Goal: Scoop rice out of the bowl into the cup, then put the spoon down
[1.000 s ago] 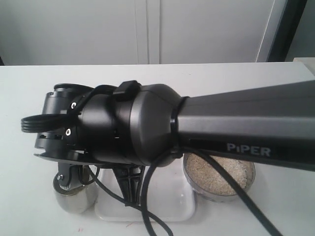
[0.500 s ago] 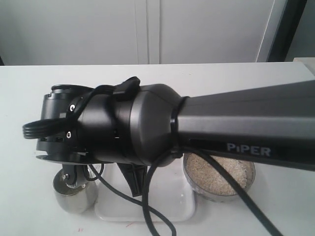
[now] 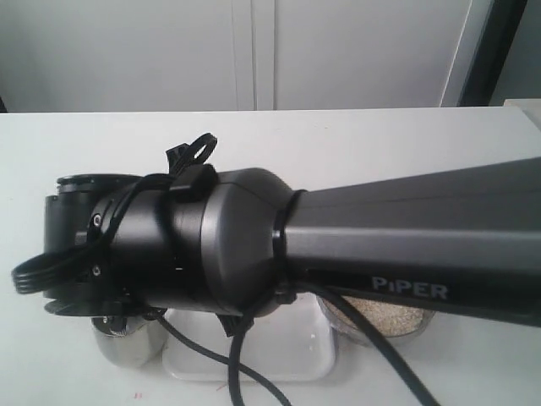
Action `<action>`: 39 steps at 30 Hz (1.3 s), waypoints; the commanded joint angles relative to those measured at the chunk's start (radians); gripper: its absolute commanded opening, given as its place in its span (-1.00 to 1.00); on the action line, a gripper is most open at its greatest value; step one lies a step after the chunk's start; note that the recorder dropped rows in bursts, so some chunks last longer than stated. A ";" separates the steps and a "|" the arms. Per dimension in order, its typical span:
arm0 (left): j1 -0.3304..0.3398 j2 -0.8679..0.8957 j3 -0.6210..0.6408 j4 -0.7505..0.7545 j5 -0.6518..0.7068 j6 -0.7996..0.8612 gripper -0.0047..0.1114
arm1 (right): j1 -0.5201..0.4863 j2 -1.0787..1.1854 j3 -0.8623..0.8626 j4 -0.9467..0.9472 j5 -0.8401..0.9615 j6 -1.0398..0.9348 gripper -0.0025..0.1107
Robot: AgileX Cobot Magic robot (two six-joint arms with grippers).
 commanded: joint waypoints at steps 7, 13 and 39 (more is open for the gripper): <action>-0.005 0.000 0.008 -0.006 0.052 -0.005 -0.67 | 0.001 0.007 -0.005 -0.118 0.003 -0.005 -0.96; -0.005 0.000 0.008 -0.006 0.052 -0.005 -0.67 | 0.021 0.007 -0.005 -0.187 0.003 -0.012 -0.96; -0.005 0.000 0.008 -0.006 0.052 -0.005 -0.67 | 0.068 0.007 0.093 -0.360 0.003 0.112 -0.96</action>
